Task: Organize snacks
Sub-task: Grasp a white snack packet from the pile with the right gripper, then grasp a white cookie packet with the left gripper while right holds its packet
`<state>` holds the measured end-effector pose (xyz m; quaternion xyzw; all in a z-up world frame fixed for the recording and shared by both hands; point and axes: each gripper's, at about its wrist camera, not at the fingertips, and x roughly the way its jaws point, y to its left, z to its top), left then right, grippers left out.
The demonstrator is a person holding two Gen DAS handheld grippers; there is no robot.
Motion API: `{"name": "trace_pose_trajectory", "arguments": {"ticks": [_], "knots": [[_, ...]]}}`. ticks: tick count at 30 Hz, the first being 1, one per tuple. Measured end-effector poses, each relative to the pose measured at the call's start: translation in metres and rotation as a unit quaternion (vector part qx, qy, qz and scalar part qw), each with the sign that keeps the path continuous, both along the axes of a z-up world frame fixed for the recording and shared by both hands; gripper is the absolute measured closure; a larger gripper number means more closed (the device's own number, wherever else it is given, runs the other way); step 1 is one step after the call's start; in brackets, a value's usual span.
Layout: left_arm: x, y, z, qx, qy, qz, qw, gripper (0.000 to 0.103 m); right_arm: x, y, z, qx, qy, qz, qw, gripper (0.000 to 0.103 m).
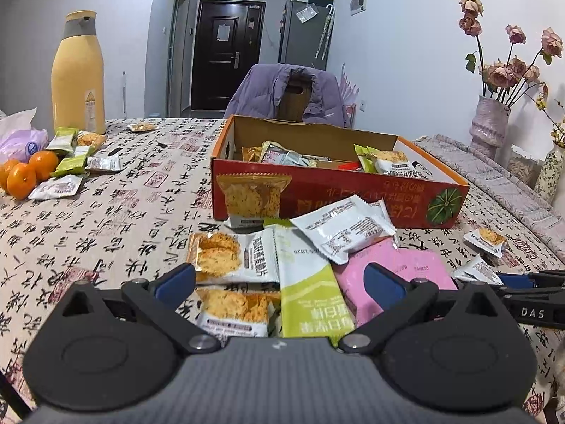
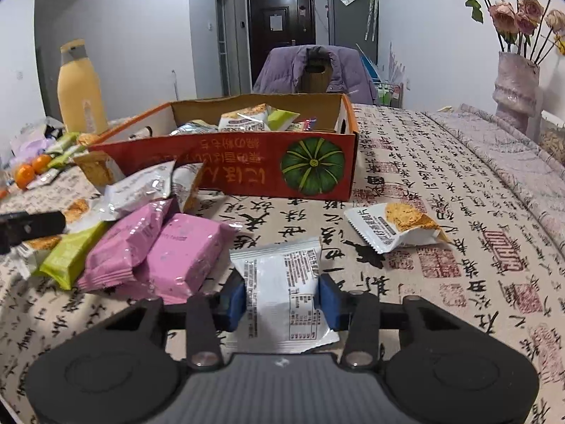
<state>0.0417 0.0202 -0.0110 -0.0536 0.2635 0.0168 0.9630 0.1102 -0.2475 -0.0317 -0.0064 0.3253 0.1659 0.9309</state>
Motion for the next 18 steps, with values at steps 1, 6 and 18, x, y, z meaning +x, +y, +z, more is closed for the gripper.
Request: {"name": "trace_pose_trajectory", "arguments": {"ticks": [1,6,18], "knots": [[-0.002,0.001,0.0,0.001,0.0,0.002,1.0,0.0,-0.001,-0.001,0.001,0.006,-0.002,-0.002,1.0,0.063],[-0.007,0.011,-0.001,0.007,0.014,0.025,0.9996,0.0,-0.01,-0.009,0.009,0.026,-0.028,-0.016,0.999,0.063],[-0.005,0.024,-0.01,0.002,0.05,0.039,0.998,0.01,-0.019,-0.016,0.011,0.039,-0.035,-0.026,0.998,0.062]]}}
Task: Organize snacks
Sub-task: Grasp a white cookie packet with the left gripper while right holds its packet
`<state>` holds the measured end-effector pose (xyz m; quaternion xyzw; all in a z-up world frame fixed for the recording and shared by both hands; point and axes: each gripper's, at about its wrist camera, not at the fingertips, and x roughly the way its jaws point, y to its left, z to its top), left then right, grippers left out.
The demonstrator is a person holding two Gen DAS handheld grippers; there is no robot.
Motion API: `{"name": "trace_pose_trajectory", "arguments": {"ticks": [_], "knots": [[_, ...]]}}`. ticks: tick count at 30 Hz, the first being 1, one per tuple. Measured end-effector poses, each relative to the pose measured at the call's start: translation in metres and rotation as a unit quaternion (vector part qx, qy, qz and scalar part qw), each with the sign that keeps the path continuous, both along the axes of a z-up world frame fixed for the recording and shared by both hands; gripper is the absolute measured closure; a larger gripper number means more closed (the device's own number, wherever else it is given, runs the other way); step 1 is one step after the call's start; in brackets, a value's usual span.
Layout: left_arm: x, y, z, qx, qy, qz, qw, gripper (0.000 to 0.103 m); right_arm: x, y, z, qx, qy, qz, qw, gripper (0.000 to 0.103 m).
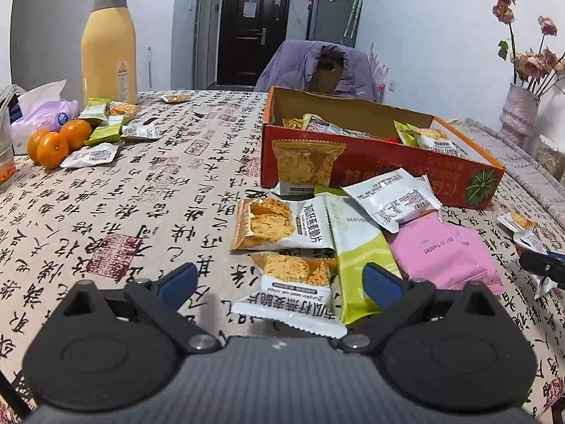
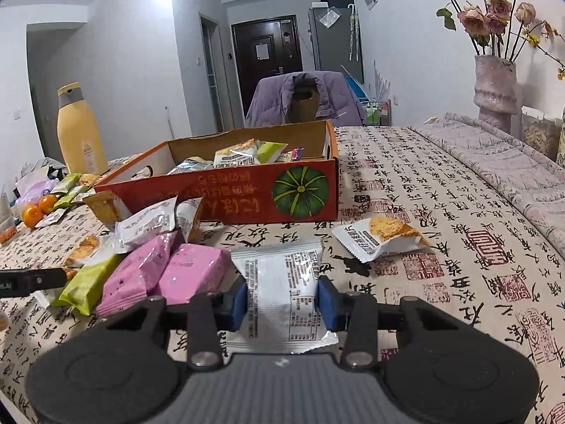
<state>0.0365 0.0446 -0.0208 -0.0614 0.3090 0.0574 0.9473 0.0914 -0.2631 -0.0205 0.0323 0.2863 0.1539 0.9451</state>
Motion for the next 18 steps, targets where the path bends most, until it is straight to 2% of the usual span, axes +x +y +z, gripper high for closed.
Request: {"name": "trace_pose_trajectory", "arguments": {"ticks": [1,3,7,14,18], "knots": [[0.002,0.0,-0.001,-0.002,0.003,-0.001,1.0,0.017,-0.001,0.0,0.0,0.001,0.0,0.0,1.0,0.062],[0.004,0.001,-0.003,-0.014,0.008,-0.003,0.9999,0.026,-0.002,-0.001,0.0,0.002,0.0,-0.001,1.0,0.062],[0.003,0.004,-0.003,-0.033,0.008,-0.008,0.9994,0.038,-0.004,-0.002,0.0,0.002,0.0,-0.004,1.0,0.062],[-0.001,0.017,-0.005,-0.071,0.011,0.004,0.9974,0.04,-0.009,-0.001,0.001,0.002,-0.003,-0.001,1.0,0.062],[-0.002,0.019,-0.004,-0.067,0.011,0.001,0.9977,0.048,-0.013,0.0,0.002,0.001,-0.003,0.0,1.0,0.061]]}}
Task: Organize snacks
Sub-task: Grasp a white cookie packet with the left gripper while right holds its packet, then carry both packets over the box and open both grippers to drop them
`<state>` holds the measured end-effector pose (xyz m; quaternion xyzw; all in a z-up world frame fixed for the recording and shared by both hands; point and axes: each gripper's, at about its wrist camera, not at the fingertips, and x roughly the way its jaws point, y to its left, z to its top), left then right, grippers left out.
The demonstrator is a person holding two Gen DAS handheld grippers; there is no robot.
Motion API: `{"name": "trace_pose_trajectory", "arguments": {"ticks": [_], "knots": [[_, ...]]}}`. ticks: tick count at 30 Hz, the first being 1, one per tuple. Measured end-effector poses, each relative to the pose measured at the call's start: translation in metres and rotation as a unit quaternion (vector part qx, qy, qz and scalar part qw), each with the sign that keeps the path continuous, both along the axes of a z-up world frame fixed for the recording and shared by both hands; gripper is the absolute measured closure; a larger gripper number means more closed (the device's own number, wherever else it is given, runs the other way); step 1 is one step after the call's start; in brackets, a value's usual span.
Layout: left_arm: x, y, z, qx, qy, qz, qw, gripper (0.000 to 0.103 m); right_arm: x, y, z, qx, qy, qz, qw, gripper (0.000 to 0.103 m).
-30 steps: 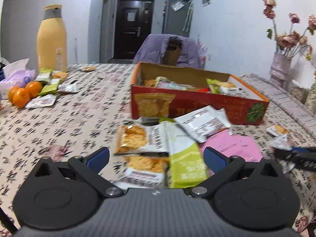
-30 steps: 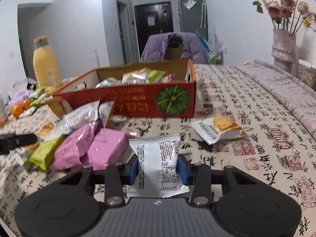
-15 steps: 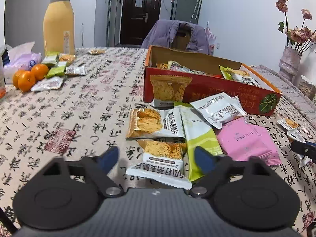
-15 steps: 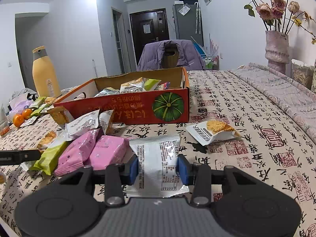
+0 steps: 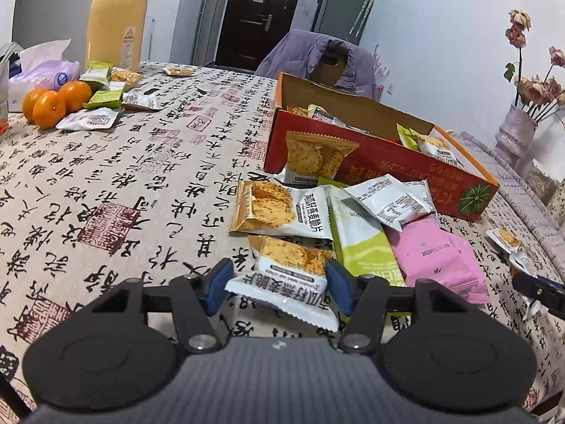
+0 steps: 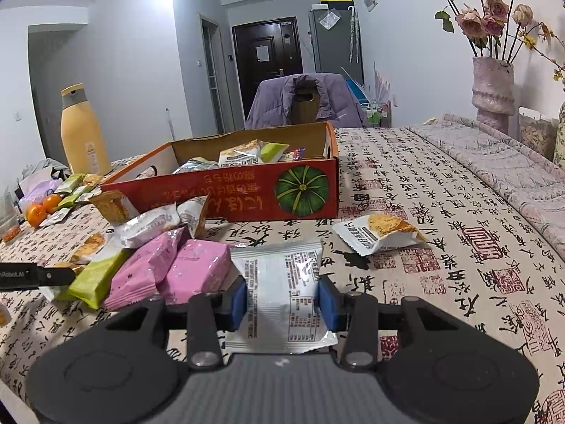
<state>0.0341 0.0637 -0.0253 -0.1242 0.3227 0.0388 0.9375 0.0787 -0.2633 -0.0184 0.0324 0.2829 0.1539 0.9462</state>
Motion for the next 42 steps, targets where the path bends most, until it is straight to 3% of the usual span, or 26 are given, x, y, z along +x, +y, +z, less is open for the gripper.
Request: {"name": "trace_pose_trajectory", "arguments": {"ticks": [12,24,42], "knots": [[-0.005,-0.008,0.003,0.044,-0.023,-0.011,0.9987,0.053,-0.015,0.001,0.006,-0.002,-0.011,0.0,1.0,0.061],[-0.023,-0.022,0.04,0.072,-0.092,-0.014,0.993,0.052,-0.017,0.01,0.017,-0.003,-0.029,0.014,0.999,0.061],[0.026,-0.051,0.081,0.081,-0.155,-0.044,0.9835,0.052,0.035,0.031,0.048,-0.001,-0.075,0.033,0.997,0.061]]}}
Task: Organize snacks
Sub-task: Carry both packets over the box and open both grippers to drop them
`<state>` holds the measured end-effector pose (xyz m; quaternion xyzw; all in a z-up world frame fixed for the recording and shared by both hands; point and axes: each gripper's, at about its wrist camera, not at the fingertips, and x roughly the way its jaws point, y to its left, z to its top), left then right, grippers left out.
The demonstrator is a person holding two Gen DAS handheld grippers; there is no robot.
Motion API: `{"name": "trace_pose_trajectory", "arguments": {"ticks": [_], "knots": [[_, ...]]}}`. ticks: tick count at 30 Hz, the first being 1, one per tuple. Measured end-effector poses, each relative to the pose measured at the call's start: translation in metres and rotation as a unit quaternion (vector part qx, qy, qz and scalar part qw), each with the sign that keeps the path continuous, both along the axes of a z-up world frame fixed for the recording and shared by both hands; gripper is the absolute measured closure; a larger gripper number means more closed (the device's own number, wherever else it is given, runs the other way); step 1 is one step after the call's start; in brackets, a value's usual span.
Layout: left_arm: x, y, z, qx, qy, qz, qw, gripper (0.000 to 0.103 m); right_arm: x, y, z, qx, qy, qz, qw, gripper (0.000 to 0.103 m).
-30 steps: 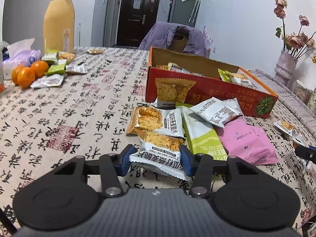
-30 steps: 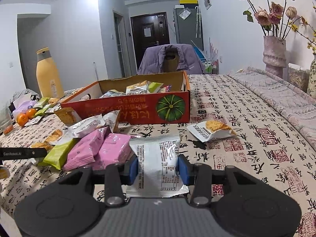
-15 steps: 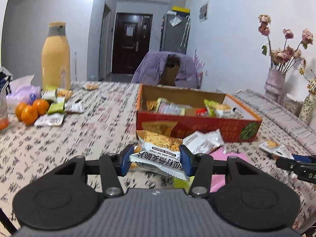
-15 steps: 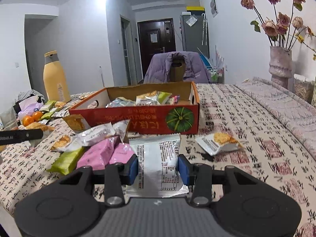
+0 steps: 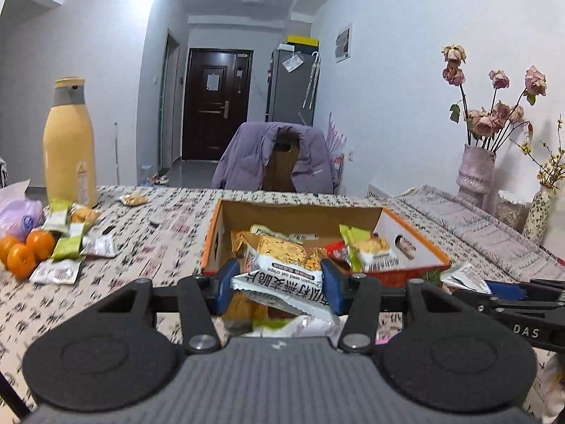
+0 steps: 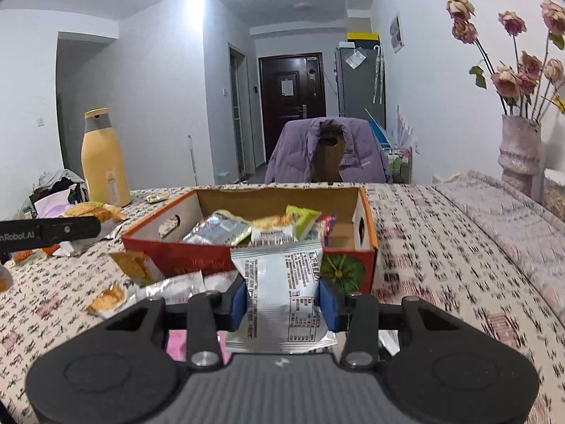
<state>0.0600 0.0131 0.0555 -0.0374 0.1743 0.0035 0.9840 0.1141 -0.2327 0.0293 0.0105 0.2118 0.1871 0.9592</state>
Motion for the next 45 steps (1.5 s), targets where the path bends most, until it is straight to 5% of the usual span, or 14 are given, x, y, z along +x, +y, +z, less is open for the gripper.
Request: {"name": "trace_pose_trajectory", "arguments": {"ticks": [24,35,45], "knots": [[0.117,-0.006,0.023,0.002,-0.026,0.006,0.9996,0.052,0.113,0.044,0.033,-0.011,-0.049,0.003,0.999,0.061],[0.162,0.004,0.002,-0.012,-0.013,0.05,0.9986,0.052,0.152,0.061,0.012,-0.009,-0.035,-0.009,0.999,0.062],[0.168,0.009,-0.016,-0.01,0.002,0.033,0.9994,0.052,0.159,0.061,-0.008,-0.02,-0.019,-0.004,1.0,0.062]]}}
